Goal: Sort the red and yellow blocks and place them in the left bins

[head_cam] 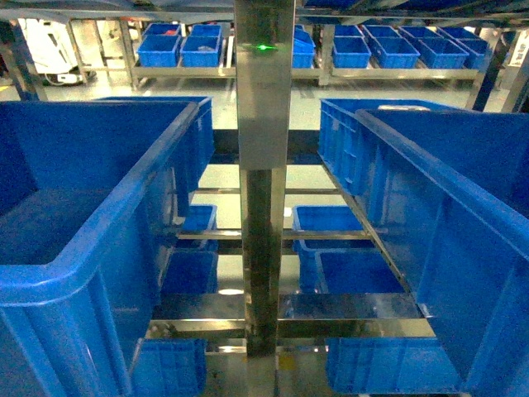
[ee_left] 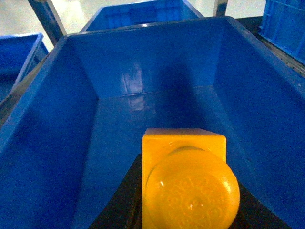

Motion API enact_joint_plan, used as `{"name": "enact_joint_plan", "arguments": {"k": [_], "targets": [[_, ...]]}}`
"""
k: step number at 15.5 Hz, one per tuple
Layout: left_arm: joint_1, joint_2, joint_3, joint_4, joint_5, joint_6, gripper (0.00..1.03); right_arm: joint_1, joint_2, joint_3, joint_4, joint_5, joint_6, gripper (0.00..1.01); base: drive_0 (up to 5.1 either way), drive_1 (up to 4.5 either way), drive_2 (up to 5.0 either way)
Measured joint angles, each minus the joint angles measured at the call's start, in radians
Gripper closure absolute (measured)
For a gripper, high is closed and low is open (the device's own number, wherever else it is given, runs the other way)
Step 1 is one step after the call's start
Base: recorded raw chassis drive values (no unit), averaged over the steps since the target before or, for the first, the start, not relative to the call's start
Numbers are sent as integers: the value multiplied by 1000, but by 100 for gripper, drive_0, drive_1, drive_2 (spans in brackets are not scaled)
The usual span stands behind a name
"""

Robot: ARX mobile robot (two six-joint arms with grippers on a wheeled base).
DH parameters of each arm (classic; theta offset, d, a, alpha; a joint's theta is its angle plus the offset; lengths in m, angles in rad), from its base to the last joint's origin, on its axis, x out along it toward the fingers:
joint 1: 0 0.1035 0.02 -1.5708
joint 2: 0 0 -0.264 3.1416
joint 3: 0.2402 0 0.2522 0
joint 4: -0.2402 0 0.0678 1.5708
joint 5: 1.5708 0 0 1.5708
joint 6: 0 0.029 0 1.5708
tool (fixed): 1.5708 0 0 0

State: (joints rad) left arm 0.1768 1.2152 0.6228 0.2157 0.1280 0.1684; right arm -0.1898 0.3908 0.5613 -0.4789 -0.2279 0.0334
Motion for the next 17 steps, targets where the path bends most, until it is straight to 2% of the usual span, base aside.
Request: {"name": "enact_joint_plan", "arguments": {"k": [1,2,3,4,5,7,9,10,12,13,16,17], "targets": [[-5,16,2,19,-8,11,76,0,0,0,0,0,0,3,0,0,0],[-30,116,12,122,-63,56,76,0,0,0,0,0,0,3,0,0,0],[-71,408,102,258,-191,157,76,0,0,0,0,0,0,3,0,0,0],[-67,622,204,372,-227,188,76,0,0,0,0,0,0,3,0,0,0],[-37,573,245,331,-172,135,53,0,0,0,0,0,0,3,0,0,0],[-28,404,229,195,-106,45,30,0,0,0,0,0,0,3,0,0,0],[8,157,146,22,-26,-16,5,0,0,0,0,0,0,3,0,0,0],[39,35,104,-68,10,-34,5,0,0,0,0,0,0,3,0,0,0],[101,-188,58,-240,43,-60,5,0,0,0,0,0,0,3,0,0,0],[103,-290,45,-302,67,-65,5,0,0,0,0,0,0,3,0,0,0],[21,-558,26,-462,207,-63,5,0,0,0,0,0,0,3,0,0,0],[-5,-588,10,-430,220,-64,5,0,0,0,0,0,0,3,0,0,0]]}}
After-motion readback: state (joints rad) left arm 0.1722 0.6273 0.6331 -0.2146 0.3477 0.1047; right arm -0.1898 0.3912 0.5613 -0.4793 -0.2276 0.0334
